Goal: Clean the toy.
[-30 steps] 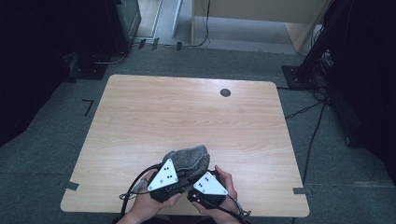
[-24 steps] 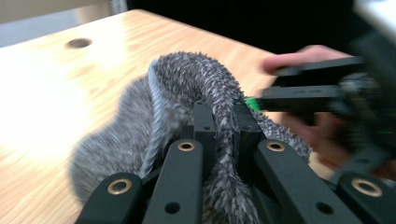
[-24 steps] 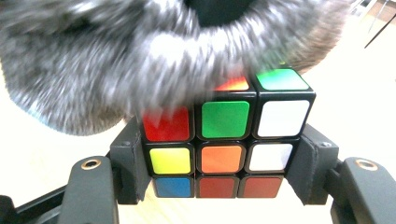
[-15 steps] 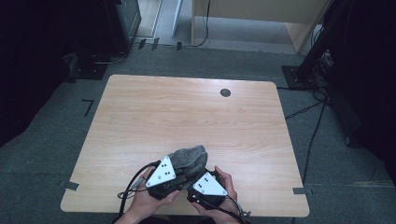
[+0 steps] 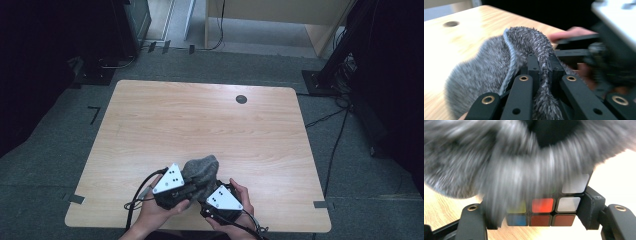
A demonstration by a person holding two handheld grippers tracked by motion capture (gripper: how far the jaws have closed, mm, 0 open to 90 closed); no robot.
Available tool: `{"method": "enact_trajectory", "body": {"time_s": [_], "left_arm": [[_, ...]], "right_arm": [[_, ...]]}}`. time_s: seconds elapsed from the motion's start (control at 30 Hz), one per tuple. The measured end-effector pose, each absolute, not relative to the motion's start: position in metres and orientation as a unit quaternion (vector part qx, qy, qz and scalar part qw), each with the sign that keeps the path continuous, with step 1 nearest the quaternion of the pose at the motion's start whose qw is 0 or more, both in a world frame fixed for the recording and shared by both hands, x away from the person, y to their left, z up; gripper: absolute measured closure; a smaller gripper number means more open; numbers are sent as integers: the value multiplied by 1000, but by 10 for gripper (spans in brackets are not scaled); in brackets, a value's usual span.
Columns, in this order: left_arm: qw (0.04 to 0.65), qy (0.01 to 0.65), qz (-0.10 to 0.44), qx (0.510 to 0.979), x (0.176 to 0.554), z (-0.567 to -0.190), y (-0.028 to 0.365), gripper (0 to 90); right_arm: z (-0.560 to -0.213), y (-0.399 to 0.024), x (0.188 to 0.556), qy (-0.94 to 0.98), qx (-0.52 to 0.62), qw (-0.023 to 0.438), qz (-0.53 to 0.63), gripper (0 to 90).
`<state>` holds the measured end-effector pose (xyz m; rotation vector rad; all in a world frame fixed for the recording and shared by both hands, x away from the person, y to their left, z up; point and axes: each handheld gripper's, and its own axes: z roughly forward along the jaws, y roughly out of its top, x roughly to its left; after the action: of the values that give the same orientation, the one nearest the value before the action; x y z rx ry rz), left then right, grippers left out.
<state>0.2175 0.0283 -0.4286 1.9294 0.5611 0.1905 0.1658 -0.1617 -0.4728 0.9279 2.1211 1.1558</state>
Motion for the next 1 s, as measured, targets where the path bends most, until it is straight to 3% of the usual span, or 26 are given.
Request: {"method": "enact_trajectory", "body": {"time_s": [0.1,0.23,0.47,0.67,0.8,1.0], "left_arm": [[537,237,77,806,217,-428,30,852],[541,188,82,815,202,-426,17,851],[536,251,86,802,221,-428,37,850],[555,205,61,804,211,-428,27,849],[562,245,54,788,223,-428,40,850],[604,310,-14,734,247,-435,69,851]], "right_arm": [[-472,-161,165,788,341,273,434,343],[-472,-160,166,787,341,274,436,343],[-471,-162,165,786,341,275,437,343],[-471,-161,165,785,340,274,439,343],[-469,-165,164,782,339,277,444,343],[-462,-170,161,768,328,285,470,343]]}}
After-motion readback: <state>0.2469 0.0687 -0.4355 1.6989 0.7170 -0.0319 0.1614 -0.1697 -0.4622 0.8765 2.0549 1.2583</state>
